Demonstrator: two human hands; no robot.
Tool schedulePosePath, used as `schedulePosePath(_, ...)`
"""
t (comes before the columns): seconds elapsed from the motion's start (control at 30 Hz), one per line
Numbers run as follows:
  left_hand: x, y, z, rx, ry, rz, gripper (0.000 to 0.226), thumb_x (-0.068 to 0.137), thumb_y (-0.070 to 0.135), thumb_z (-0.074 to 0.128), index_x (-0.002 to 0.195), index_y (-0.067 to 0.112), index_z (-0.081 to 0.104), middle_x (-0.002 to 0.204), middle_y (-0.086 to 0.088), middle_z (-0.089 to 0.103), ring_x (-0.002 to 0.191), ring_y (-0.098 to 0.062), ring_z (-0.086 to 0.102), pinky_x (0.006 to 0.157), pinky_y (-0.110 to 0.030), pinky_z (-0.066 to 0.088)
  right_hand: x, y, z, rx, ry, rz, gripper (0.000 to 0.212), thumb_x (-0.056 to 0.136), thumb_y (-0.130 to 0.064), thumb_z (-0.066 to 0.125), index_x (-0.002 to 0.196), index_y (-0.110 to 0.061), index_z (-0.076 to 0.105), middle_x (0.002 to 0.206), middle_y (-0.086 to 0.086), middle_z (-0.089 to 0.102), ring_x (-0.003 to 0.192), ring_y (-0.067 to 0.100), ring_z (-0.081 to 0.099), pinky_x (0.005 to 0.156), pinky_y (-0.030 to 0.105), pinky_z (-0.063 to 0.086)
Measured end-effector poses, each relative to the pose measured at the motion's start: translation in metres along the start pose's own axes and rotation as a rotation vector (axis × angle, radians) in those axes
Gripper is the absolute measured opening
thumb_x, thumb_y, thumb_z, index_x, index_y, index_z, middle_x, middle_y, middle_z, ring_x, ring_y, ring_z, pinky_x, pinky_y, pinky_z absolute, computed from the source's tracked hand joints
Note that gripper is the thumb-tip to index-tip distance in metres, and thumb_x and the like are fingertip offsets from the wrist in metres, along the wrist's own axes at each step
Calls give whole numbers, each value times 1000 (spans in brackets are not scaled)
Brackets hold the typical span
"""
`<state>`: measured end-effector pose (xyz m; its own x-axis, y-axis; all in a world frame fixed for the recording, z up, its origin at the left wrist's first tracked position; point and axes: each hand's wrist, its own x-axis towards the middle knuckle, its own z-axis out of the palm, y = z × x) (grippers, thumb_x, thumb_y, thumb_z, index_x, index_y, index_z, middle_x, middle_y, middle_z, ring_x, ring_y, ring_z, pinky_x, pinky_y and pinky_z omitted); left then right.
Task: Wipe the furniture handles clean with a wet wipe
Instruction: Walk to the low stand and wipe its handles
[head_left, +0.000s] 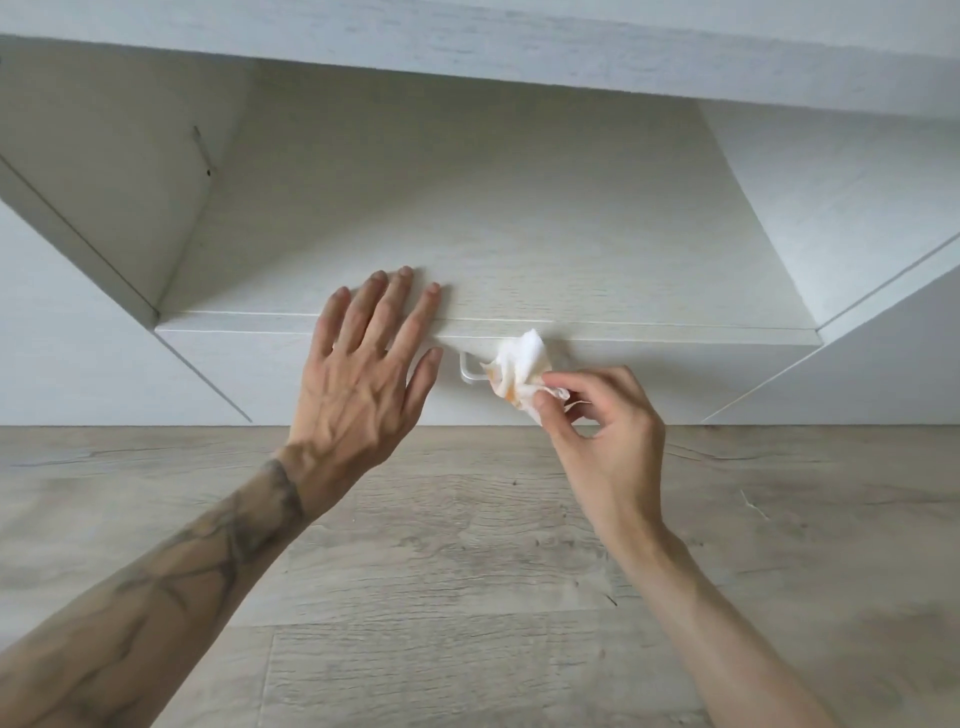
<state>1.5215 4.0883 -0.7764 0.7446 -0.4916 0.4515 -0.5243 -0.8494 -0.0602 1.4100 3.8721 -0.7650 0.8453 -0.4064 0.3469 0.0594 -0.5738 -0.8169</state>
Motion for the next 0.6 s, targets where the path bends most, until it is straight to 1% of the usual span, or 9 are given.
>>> schedulePosePath(0.07,0,0,4,11,21,-2,62,115,47,28,169,16,31,170,-15,36,157,-36,34,129,-51,19,-2,5,5,-41,12,-52,17,86,-12,89,99,-19,82,101,-5,66,78,6,66,77,15,53)
schedulePosePath(0.13,0,0,7,16,39,-3,63,115,48,28,168,16,32,170,-15,37,156,-36,35,129,-51,19,0,9,6,-117,52,-131,13,86,-15,89,97,-12,83,104,-1,67,84,3,63,80,13,50)
schedulePosePath(0.2,-1,0,10,17,55,-6,63,115,48,29,168,16,32,169,-15,37,156,-36,35,129,-50,18,4,14,7,-190,78,-236,10,88,-16,87,95,-10,83,102,1,70,91,12,64,85,16,49)
schedulePosePath(0.27,-1,-1,11,15,77,1,62,115,47,31,168,15,33,169,-16,38,155,-37,36,129,-51,19,8,21,5,-262,81,-327,8,90,-15,86,97,-12,83,99,0,74,91,21,62,85,27,51)
schedulePosePath(0.33,-2,-2,12,21,93,4,61,115,46,34,167,14,34,168,-16,39,155,-37,37,128,-51,20,9,26,4,-321,85,-379,17,90,-13,86,106,-13,84,99,1,75,90,26,61,82,40,53)
schedulePosePath(0.37,-2,-2,13,22,97,3,61,115,46,35,167,14,34,168,-16,39,155,-37,37,128,-51,20,9,28,5,-342,92,-399,19,89,-12,87,108,-14,84,99,1,74,90,29,61,80,44,52)
schedulePosePath(0.43,-2,-2,14,24,106,2,60,115,44,36,167,14,34,168,-16,39,154,-37,37,128,-52,20,11,26,13,-365,97,-426,17,88,-13,87,105,-16,85,97,1,73,89,30,61,81,44,47)
schedulePosePath(0.53,-2,-2,16,33,116,10,59,116,44,35,167,14,34,168,-16,40,154,-37,38,128,-52,21,12,21,24,-357,69,-479,8,90,-18,86,98,-17,85,94,-1,72,94,24,55,85,38,37)
schedulePosePath(0.6,-3,-3,17,31,120,12,58,116,43,35,167,14,35,167,-16,40,154,-37,38,127,-52,21,13,27,19,-359,63,-508,5,93,-20,83,96,-17,85,94,-1,73,96,22,52,86,37,34)
